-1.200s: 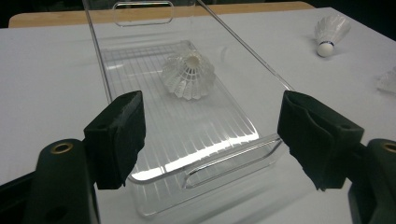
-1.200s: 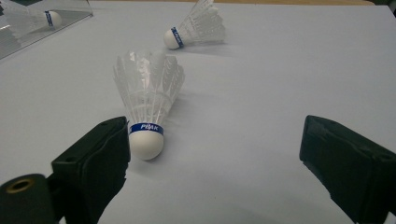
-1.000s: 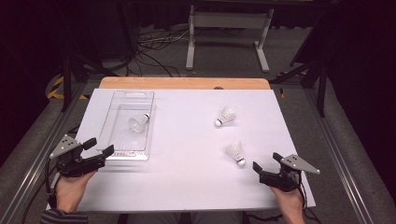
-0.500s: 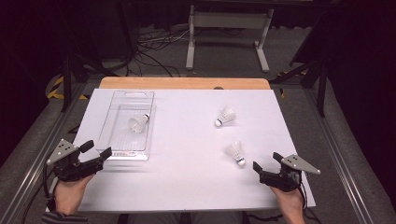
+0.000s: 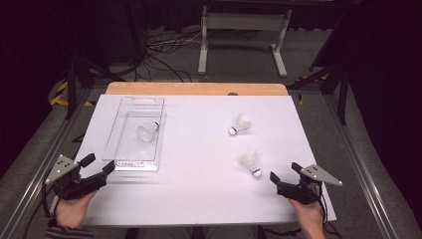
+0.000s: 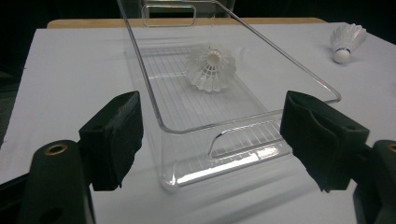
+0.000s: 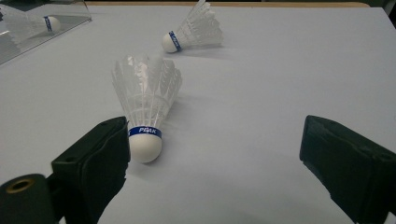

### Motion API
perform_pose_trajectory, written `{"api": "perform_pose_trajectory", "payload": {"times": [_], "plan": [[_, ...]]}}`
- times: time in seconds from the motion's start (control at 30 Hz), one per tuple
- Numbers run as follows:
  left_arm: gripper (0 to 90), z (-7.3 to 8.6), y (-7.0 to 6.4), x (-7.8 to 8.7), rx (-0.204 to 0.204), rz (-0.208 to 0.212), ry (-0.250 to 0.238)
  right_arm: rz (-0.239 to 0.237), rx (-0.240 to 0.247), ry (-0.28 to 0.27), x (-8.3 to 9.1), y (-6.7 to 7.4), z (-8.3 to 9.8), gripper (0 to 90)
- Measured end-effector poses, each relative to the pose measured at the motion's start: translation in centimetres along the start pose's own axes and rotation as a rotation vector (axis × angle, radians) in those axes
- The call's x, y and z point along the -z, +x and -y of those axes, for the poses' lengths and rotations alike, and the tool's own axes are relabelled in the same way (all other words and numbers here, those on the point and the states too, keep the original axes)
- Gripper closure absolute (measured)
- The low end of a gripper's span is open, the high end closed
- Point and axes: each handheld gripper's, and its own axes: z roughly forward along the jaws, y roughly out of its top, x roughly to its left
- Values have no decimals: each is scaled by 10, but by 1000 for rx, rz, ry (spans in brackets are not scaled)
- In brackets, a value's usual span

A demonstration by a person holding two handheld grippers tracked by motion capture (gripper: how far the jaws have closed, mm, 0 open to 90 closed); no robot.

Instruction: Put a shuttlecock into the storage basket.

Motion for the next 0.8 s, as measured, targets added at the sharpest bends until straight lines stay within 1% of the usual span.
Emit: {"api": "perform_pose_trajectory", "payload": {"times": [0.2,0.3,0.43,0.7,0.8], "plan": [[220,8,4,2,8,-5,3,-2,-7,3,-1,0,0,93],[219,9,6,3,7,-13,5,-2,-9,1,-1,0,0,93],[218,12,7,1,11,-11,7,-4,-15,-1,-2,-1,0,92],[213,14,9,1,12,-9,11,-6,-21,-8,-2,-1,-1,90],[211,14,8,1,8,-8,13,-8,-16,-10,-2,0,-1,89]]}}
